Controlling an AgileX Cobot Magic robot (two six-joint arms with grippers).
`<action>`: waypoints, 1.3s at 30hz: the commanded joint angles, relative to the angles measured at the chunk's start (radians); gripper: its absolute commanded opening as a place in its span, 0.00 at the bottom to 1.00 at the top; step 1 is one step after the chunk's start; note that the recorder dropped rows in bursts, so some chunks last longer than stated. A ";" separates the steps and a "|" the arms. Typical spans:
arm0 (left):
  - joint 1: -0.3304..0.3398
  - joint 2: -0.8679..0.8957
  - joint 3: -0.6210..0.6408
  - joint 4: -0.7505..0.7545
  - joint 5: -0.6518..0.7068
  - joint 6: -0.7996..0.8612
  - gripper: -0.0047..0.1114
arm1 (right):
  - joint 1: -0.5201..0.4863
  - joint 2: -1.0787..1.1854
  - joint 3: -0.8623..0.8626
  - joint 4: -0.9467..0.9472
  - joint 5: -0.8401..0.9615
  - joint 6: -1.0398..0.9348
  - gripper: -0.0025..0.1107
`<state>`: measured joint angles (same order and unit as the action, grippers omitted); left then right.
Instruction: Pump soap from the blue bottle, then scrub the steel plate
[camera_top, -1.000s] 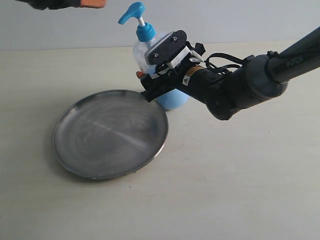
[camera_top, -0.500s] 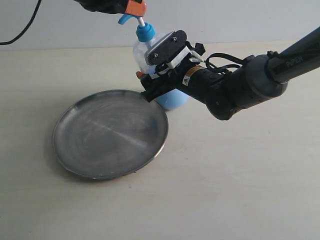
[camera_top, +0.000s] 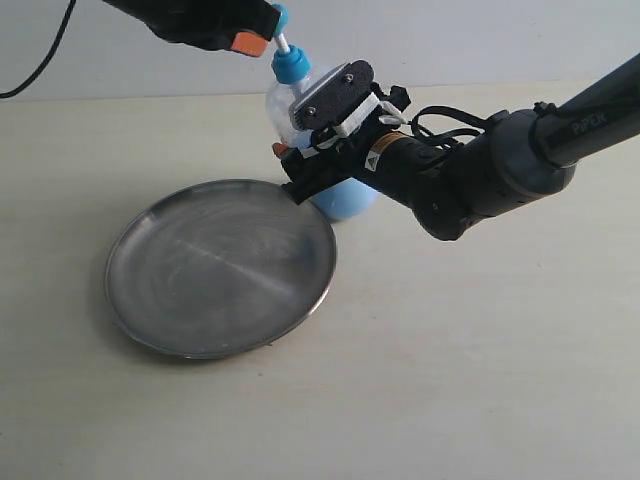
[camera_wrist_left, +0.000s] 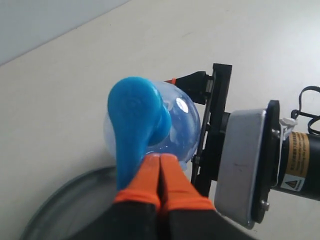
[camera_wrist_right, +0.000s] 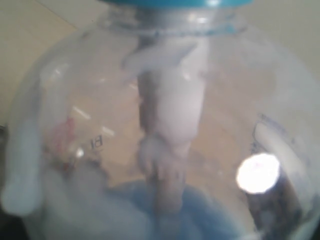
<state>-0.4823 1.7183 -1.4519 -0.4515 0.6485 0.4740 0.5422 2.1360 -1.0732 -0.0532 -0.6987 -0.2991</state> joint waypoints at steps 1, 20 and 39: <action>-0.004 0.004 -0.010 0.003 -0.020 -0.011 0.04 | 0.004 -0.027 -0.011 -0.007 -0.103 -0.006 0.02; -0.004 -0.066 -0.013 0.051 -0.088 -0.033 0.04 | 0.004 -0.027 -0.011 -0.009 -0.108 -0.004 0.02; -0.006 0.063 -0.127 0.048 -0.105 -0.033 0.04 | 0.004 -0.027 -0.011 -0.007 -0.110 -0.004 0.02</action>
<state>-0.4823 1.7722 -1.5580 -0.4060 0.5233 0.4480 0.5422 2.1360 -1.0732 -0.0532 -0.6987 -0.2991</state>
